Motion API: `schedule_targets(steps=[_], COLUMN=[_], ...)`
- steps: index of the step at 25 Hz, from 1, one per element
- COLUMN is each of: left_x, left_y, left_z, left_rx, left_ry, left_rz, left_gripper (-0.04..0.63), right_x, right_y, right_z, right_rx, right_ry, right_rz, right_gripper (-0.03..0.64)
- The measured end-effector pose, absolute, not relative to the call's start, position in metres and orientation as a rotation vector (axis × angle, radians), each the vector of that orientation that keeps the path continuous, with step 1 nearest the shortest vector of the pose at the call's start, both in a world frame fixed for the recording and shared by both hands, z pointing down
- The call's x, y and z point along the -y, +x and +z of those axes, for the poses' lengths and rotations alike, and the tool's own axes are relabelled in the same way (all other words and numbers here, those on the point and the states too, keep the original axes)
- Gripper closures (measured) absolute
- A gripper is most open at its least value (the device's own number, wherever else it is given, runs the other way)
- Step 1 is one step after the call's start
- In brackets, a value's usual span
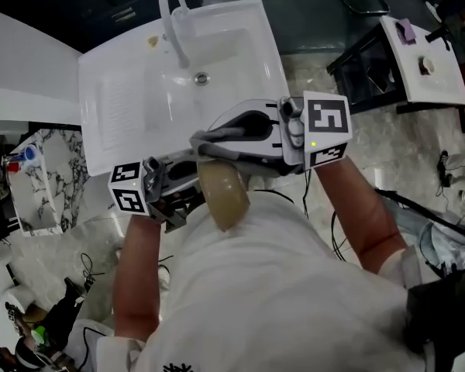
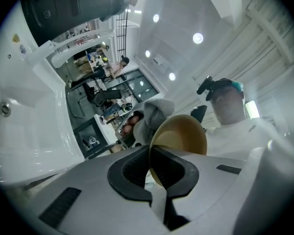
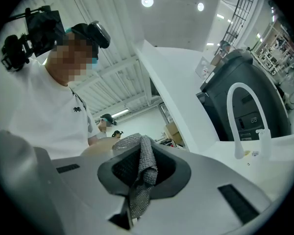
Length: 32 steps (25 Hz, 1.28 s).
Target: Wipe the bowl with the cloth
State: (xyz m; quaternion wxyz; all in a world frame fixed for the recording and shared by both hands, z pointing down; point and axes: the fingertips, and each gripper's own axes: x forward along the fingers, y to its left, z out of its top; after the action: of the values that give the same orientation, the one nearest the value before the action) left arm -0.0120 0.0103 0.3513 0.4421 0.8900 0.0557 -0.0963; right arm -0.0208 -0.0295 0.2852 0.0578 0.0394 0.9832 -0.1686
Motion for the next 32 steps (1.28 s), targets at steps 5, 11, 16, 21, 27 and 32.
schedule_targets(steps=[5, 11, 16, 21, 27, 32], left_x=[-0.003, 0.016, 0.038, 0.059, 0.086, 0.099], left_y=[-0.02, -0.041, -0.075, -0.106, -0.134, -0.158], left_z=[0.341, 0.336, 0.336, 0.339, 0.351, 0.37], left_rx=[-0.117, -0.042, 0.021, 0.104, 0.21, 0.275], left_ry=[2.225, 2.238, 2.23, 2.218, 2.199, 2.166], left_rz=[-0.299, -0.356, -0.407, -0.436, -0.43, -0.376], left_gripper=[0.577, 0.577, 0.577, 0.577, 0.577, 0.577], right_x=[0.034, 0.038, 0.039, 0.031, 0.016, 0.014], right_y=[-0.029, -0.039, -0.058, -0.077, -0.099, -0.118], right_z=[0.306, 0.325, 0.337, 0.342, 0.337, 0.323], right_rx=[-3.008, -3.033, -3.065, -3.07, -3.087, -3.076], right_ry=[0.083, 0.05, 0.046, 0.112, 0.23, 0.292], right_rz=[-0.589, -0.655, -0.691, -0.753, -0.755, -0.719], right_gripper=[0.584, 0.584, 0.584, 0.584, 0.584, 0.584])
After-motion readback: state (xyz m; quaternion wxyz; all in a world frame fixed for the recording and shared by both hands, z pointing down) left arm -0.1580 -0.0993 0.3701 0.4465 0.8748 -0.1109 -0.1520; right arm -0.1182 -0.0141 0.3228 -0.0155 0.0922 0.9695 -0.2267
